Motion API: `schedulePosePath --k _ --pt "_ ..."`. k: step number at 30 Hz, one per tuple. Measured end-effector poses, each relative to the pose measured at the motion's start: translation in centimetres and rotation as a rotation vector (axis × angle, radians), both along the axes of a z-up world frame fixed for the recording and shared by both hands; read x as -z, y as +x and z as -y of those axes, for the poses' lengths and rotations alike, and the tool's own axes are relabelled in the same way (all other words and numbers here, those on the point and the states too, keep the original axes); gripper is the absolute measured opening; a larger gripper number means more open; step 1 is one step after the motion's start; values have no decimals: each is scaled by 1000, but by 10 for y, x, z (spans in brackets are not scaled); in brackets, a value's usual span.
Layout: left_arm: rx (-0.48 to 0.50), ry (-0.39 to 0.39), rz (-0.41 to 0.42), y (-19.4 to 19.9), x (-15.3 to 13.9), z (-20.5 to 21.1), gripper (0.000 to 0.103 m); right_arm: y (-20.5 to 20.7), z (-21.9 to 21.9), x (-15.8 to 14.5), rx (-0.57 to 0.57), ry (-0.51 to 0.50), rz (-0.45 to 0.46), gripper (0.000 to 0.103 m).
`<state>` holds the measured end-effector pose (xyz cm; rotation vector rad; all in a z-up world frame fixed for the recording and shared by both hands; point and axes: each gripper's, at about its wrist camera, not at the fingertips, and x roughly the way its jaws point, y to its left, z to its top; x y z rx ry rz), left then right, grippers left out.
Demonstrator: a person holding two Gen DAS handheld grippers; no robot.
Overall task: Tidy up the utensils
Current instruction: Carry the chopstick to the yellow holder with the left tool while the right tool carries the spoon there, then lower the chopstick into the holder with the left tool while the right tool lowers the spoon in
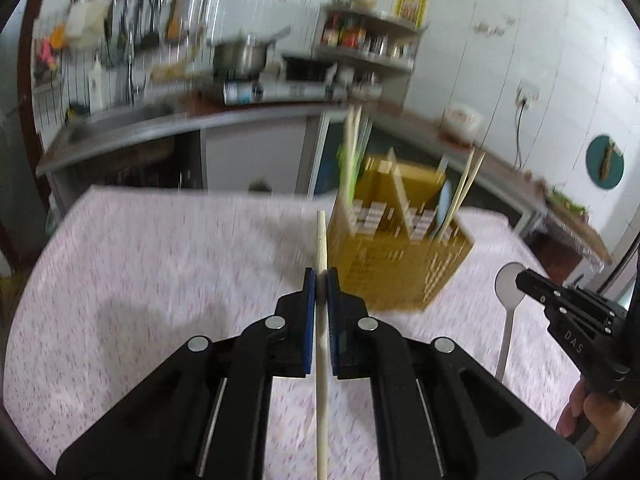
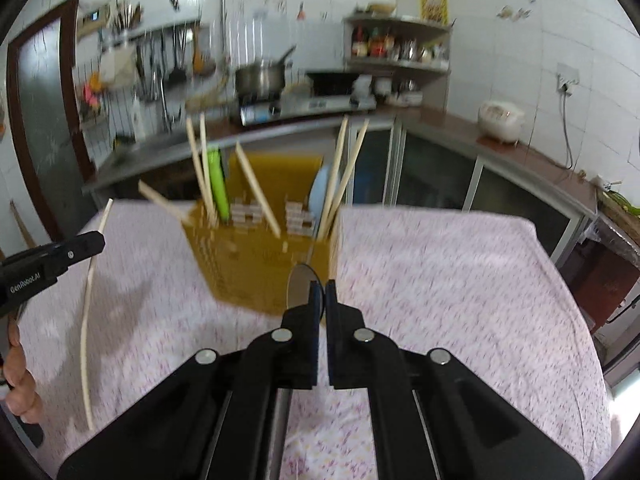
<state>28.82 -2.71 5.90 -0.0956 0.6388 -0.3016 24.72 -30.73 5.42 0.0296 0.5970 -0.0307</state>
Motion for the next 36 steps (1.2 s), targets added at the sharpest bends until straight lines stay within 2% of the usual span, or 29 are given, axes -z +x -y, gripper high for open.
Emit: schedulePosePath --k 2,7,11,18,25,30,36 --pt "-4 -5 65 -2 -11 6 5 -2 5 -10 13 -4 50 3" --pt "-4 -6 156 0 -37 20 5 -2 11 -32 42 4 167 3" --pt "4 -68 250 1 -50 20 5 1 11 -51 67 -18 263 3" --pt "27 -155 389 23 -73 30 5 19 8 -73 63 -30 340 3" --pt "36 -204 524 54 -92 48 5 41 14 -90 79 -42 422 3" --pt "19 -220 585 74 -89 59 5 58 12 -88 77 -72 486 3" --pt "4 -160 639 90 -68 75 5 74 6 -77 71 -97 521 3"
